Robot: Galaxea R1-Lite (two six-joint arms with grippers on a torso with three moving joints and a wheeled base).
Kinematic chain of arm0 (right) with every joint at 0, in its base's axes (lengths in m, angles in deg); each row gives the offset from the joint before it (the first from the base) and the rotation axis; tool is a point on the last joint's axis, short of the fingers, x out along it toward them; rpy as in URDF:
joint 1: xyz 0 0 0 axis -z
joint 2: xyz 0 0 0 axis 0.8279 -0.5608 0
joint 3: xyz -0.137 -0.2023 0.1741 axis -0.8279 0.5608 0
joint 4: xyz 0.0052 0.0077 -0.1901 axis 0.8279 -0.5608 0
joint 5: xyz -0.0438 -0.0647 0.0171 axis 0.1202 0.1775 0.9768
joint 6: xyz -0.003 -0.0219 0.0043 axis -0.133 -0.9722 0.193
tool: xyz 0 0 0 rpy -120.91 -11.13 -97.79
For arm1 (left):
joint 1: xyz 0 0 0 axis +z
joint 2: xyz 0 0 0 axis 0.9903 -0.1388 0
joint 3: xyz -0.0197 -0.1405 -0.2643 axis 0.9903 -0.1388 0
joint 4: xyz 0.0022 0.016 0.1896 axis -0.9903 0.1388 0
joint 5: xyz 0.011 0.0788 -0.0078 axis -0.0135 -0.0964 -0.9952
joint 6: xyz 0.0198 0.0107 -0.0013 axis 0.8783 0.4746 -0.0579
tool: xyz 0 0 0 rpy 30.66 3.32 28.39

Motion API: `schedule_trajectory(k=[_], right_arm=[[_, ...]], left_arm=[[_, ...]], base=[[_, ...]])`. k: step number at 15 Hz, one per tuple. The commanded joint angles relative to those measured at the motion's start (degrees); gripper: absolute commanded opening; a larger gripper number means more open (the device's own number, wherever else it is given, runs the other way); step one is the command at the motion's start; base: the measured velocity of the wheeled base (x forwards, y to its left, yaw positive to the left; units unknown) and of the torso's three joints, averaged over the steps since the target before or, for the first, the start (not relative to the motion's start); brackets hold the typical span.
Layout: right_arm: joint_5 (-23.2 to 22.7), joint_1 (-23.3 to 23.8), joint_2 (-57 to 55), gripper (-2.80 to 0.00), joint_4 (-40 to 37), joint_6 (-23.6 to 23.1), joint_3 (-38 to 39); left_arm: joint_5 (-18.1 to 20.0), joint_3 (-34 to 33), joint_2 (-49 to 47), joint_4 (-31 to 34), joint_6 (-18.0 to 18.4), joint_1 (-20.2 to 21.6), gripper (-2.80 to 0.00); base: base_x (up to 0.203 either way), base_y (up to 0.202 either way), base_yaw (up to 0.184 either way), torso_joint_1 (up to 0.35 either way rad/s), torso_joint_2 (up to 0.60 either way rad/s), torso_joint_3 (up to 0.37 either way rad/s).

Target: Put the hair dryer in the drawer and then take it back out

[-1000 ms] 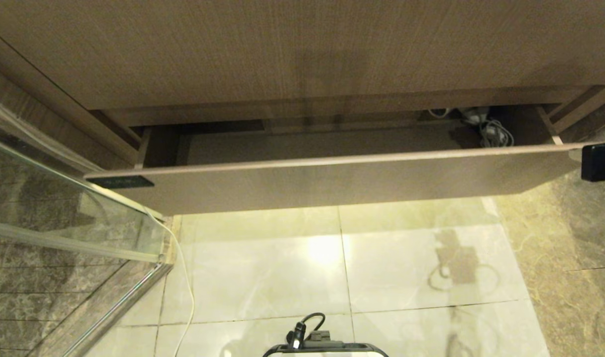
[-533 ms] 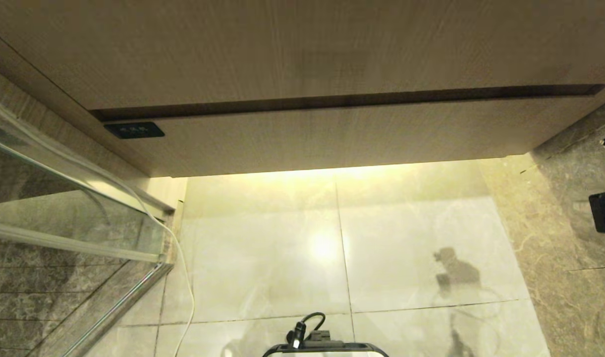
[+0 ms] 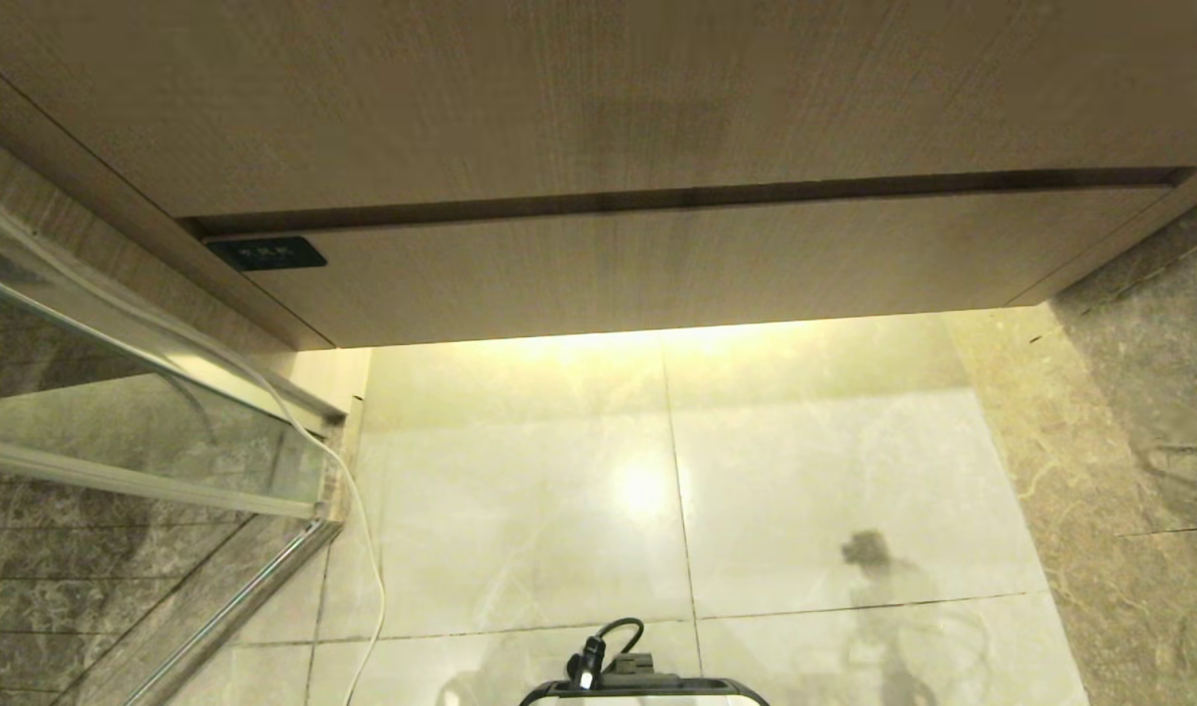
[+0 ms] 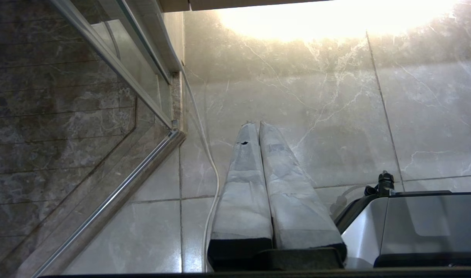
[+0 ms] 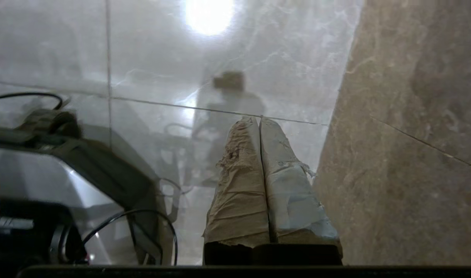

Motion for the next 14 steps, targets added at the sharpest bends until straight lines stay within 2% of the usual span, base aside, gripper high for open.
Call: schedule_trajectory(k=[1, 5, 6, 9, 12, 14], right_arm=[[-0.7, -4.6, 8.6, -2.80, -1.2, -0.2, 3.0], [-2.8, -18.0, 17.8, -2.80, -2.4, -2.2, 4.1], [-3.5, -20.0, 19.2, -0.01, -2.5, -4.2, 4.0], [-4.0, -24.5, 18.6, 0.00, -1.9, -7.3, 3.4], [-4.2, -28.3, 11.3, 0.00, -0.5, -9.3, 1.3], [-8.2, -30.3, 3.3, 0.00, 2.8, -10.2, -1.8]], left_arm=[[0.0, -0.1, 0.0, 0.0, 0.0, 0.0, -2.80], [0.0, 0.0, 0.0, 0.0, 0.0, 0.0, -2.80], [0.0, -0.1, 0.0, 0.0, -0.1, 0.0, -2.80], [0.1, 0.0, 0.0, 0.0, 0.0, 0.0, -2.80], [0.0, 0.0, 0.0, 0.0, 0.0, 0.0, -2.80], [0.0, -0.1, 0.0, 0.0, 0.0, 0.0, -2.80]], base=[[0.000, 0.000, 0.000, 0.000, 0.00, 0.000], [0.000, 0.000, 0.000, 0.000, 0.00, 0.000], [0.000, 0.000, 0.000, 0.000, 0.00, 0.000], [0.000, 0.000, 0.000, 0.000, 0.00, 0.000], [0.000, 0.000, 0.000, 0.000, 0.00, 0.000], [0.000, 0.000, 0.000, 0.000, 0.00, 0.000]])
